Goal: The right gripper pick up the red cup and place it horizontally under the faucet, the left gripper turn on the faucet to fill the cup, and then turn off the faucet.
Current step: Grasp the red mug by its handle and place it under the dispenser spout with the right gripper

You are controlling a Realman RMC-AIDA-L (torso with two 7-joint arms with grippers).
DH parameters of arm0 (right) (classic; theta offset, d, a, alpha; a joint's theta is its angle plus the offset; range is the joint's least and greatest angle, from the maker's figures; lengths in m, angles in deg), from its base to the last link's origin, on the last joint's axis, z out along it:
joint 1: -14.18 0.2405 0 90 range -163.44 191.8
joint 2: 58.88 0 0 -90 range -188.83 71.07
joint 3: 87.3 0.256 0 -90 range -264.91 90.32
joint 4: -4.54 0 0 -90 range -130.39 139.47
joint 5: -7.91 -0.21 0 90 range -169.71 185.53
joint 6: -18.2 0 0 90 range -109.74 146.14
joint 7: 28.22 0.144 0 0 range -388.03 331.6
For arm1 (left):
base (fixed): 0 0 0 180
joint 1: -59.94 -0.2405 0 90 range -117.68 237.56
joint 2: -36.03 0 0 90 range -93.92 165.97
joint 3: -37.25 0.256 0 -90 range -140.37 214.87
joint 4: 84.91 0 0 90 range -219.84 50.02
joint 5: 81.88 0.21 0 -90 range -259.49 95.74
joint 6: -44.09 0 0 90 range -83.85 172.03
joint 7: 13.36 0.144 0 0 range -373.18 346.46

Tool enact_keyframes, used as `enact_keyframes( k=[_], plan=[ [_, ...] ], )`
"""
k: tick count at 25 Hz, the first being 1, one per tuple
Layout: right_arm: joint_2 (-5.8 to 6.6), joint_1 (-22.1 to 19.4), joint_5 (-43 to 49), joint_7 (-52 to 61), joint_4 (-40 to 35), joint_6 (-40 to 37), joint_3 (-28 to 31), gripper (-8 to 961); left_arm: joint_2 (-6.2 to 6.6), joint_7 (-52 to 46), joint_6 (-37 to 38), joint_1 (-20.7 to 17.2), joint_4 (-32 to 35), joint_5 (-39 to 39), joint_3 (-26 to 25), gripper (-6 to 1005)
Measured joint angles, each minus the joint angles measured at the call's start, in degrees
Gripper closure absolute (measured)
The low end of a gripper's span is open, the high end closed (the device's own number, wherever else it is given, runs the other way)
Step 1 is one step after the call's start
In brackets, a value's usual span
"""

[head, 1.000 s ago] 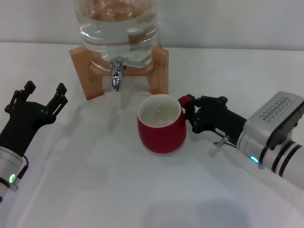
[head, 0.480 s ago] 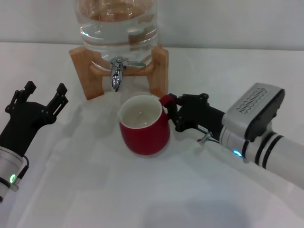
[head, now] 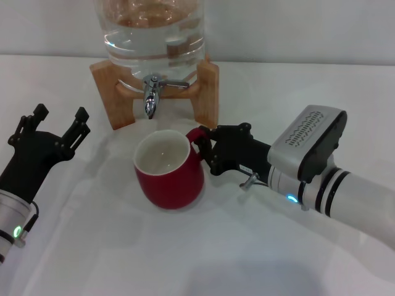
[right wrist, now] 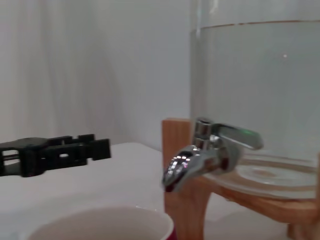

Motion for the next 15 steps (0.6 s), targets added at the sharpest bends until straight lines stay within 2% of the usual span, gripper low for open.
enact_keyframes(
  k=[15],
  plan=[
    [0.00,1.23,0.72,0.00,0.62,3.25,2.25,839,0.00,0.00,0.85,-0.61,0.48,0.11,0.00,115]
  ],
)
